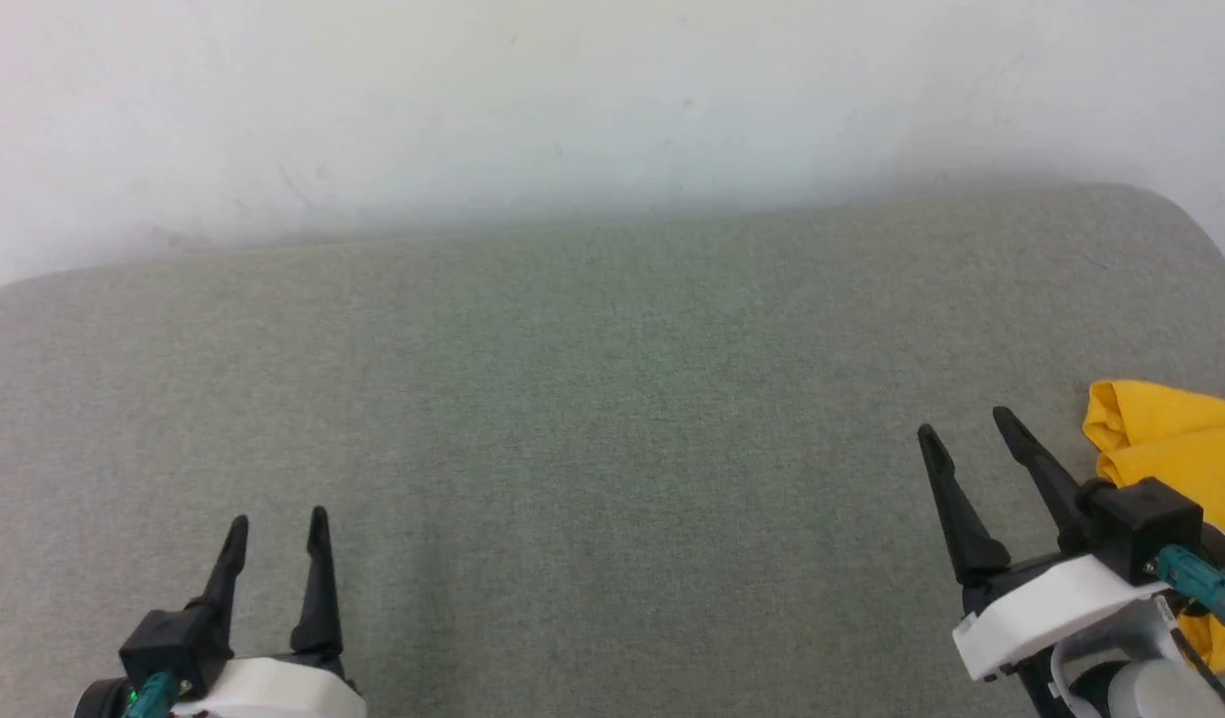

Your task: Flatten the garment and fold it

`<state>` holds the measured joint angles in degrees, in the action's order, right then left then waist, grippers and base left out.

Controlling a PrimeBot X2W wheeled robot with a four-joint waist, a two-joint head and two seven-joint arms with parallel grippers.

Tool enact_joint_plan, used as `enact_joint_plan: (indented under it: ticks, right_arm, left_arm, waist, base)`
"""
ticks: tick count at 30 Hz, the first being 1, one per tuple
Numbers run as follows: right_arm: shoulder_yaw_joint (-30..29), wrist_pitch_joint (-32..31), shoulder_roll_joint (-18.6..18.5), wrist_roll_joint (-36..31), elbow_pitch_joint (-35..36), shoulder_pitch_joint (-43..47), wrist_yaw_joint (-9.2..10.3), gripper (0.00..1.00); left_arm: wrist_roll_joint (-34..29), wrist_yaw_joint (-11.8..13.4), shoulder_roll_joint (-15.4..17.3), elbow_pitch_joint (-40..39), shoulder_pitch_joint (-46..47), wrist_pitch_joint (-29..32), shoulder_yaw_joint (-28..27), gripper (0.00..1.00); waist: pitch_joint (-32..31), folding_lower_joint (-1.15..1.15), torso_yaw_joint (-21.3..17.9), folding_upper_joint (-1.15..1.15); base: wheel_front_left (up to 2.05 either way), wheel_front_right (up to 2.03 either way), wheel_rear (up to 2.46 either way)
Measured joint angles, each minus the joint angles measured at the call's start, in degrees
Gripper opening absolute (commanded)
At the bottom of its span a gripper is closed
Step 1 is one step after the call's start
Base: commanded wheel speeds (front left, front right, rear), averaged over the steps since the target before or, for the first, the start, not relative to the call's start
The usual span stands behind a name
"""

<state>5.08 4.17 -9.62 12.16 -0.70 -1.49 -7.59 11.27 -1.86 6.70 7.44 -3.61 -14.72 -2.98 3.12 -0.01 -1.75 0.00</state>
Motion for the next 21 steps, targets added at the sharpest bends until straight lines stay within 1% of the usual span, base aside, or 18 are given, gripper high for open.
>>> enact_joint_plan:
  ticks: [3, 10, 18, 21]
  right_arm:
    - [-0.6, -0.7, 1.2, -0.8, 1.8, 2.0, 0.00, 1.00]
    - [-1.3, -2.1, 2.6, -2.2, 2.7, 6.0, 0.01, 1.00]
    - [-2.0, -2.6, 3.7, -2.9, 3.4, 7.0, 0.03, 1.00]
    - [-1.9, -2.6, 3.9, -3.0, 3.4, 7.3, 0.03, 1.00]
  left_arm:
    - [0.4, 0.0, 0.5, 0.4, -0.7, 0.0, -1.2, 1.00]
    - [0.8, 0.0, 0.8, 0.8, -3.3, 0.0, -2.1, 1.00]
    - [0.8, -0.1, 0.7, 1.1, -3.6, 0.0, -2.5, 1.00]
    - [0.8, -0.5, 0.6, 1.3, -3.6, 0.0, -2.8, 1.00]
  waist:
    - [-1.1, 0.00, 0.8, 0.00]
    - [-3.1, 0.00, 1.7, 0.00]
    - [-3.2, 0.01, 1.1, 0.00]
    - [-3.1, 0.01, 0.9, 0.00]
  base:
    - [0.00, 0.00, 0.00]
    - [0.00, 0.00, 0.00]
    - [0.00, 0.00, 0.00]
    - [0.00, 0.00, 0.00]
